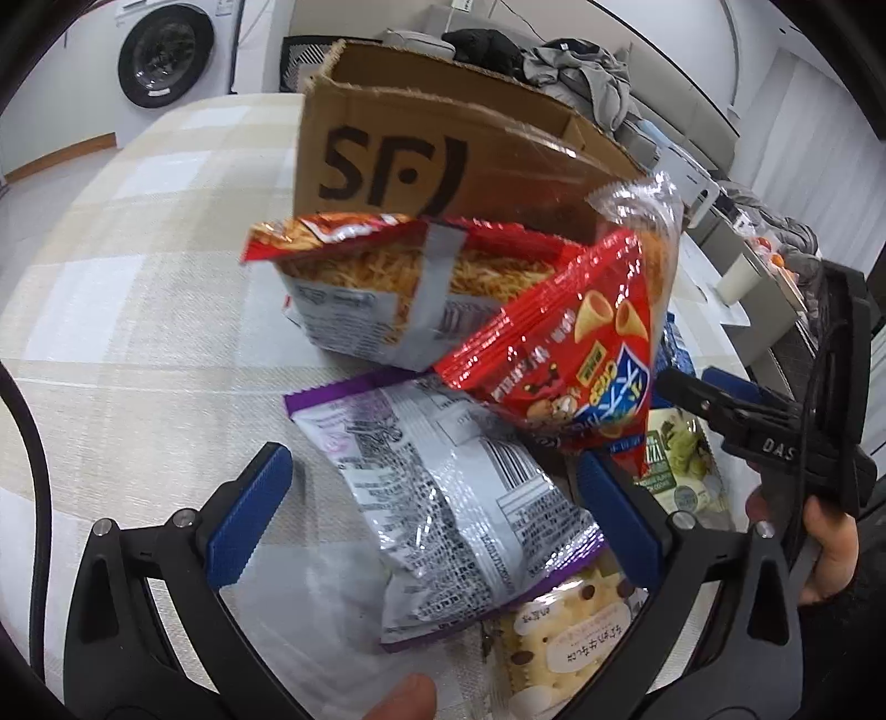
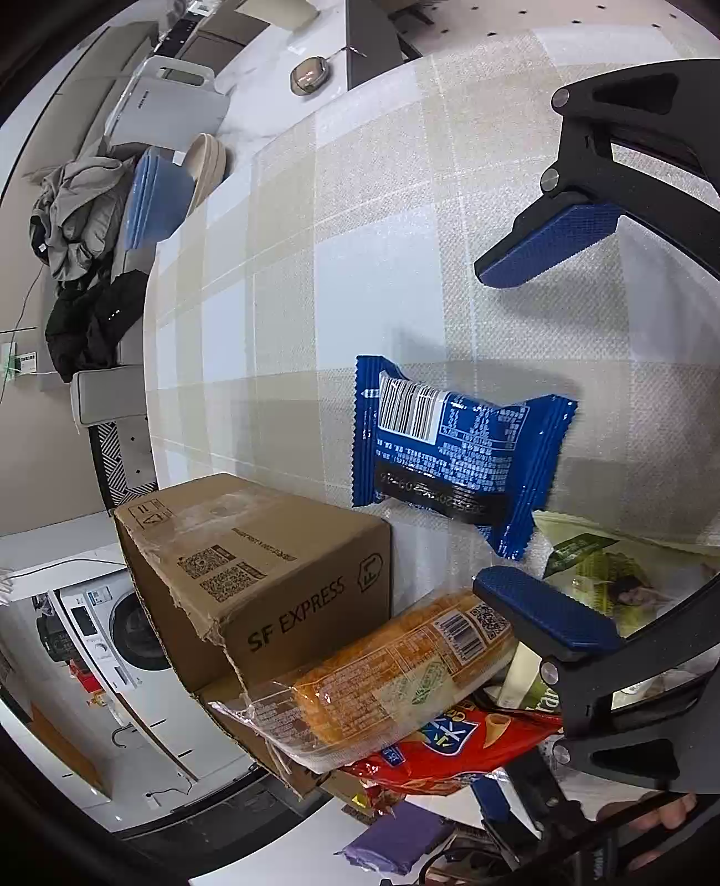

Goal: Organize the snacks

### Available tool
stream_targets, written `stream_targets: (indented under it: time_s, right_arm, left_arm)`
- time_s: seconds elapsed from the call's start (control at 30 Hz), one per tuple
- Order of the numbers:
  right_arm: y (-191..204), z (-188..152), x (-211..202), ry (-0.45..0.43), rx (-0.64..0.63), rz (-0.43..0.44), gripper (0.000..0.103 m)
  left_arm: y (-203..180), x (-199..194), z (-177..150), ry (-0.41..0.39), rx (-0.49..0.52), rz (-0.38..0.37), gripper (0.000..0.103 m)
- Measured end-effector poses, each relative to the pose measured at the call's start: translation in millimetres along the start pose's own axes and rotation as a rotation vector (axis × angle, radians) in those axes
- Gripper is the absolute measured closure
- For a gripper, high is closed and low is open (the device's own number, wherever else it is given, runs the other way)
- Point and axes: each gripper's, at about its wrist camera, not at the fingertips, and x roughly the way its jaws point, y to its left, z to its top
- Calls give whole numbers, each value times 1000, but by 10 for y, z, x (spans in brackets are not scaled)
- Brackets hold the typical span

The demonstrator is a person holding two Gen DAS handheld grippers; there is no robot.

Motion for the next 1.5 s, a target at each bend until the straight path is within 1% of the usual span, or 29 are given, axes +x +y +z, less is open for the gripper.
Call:
stream_targets:
  time_s: [0.07,0.13,0.2,0.33,0.4,0.47,0.57,0.63,0.77,0.87,0.9,1.03,1.2,1.33,1.5]
  right_arm:
    - [14,8,34,1,1,-12,1]
    - [15,9,71,6,6,-16,1]
    - [5,12,87,0,5,-52,1]
    - [-59,34,91,2,13,-65,1]
    - [-119,42,93,3,23,-64,1]
    - [-151,49,98,5,21,-68,1]
    - [-136,56,98,-7,2,-77,1]
    - [-107,65,105,-8,-16,-74,1]
    - [-47,82,129,-13,-53,-104,1]
    - [-38,79,166,-5,-51,-88,1]
    - [-36,78,177,0,-52,-83,3]
    - [-33,83,175,0,-53,-89,6]
    - [-21,74,177,5,-62,-90,6]
    - [-1,68,188,11,-69,-86,3]
    - [18,67,201,17,-77,-86,1]
  left_arm:
    - [-44,41,-8,-3,25,27,1]
    - [-62,64,1,-1,24,27,1]
    - [-68,85,14,8,23,30,1]
    - [-34,95,26,22,22,53,0]
    - [5,112,60,39,14,51,0]
    - [83,91,79,49,12,67,0]
    - [123,103,96,55,11,89,0]
    - [119,120,98,55,15,82,0]
    - [32,176,89,60,52,106,0]
    - [-97,233,75,66,78,122,0]
    - [-130,244,75,66,87,128,0]
    - [-272,337,81,61,122,142,0]
    - [-379,384,97,56,162,155,0]
    - [-537,464,51,46,207,188,0]
    - [-689,538,83,42,205,185,0]
